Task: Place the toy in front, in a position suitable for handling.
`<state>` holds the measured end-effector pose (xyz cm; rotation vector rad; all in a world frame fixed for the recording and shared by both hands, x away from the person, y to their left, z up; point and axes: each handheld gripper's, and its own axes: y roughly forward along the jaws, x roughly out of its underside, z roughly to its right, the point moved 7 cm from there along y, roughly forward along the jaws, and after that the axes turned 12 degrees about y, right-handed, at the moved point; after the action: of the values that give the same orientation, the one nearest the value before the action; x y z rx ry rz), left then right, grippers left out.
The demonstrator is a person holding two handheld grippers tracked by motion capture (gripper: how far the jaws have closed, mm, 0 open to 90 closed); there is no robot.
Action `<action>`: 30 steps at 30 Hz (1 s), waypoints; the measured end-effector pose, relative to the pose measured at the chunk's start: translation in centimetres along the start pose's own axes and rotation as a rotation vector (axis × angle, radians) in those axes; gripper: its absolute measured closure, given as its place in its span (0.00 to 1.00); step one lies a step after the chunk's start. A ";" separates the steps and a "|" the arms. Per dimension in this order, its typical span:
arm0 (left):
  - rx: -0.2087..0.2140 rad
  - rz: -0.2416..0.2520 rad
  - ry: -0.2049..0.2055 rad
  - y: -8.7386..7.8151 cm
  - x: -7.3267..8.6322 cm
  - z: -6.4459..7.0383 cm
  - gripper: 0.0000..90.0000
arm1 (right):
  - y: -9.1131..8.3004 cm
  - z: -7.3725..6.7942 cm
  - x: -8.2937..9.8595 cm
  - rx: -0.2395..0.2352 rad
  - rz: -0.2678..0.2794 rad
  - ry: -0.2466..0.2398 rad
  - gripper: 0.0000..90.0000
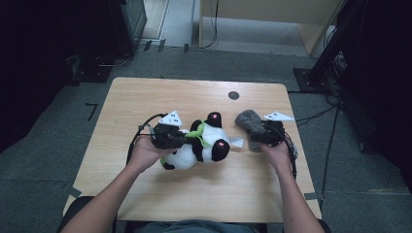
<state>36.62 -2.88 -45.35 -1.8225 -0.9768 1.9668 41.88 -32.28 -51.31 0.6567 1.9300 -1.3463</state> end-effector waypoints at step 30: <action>0.040 0.055 -0.045 0.8 0.8 0.5 0.46 | 2.9 0.7 0.6 0.086 -0.149 -0.002 0.86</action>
<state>36.18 -3.15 -46.49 -1.8098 -0.9031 2.0532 43.73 -31.99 -53.68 0.5614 1.9598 -1.5281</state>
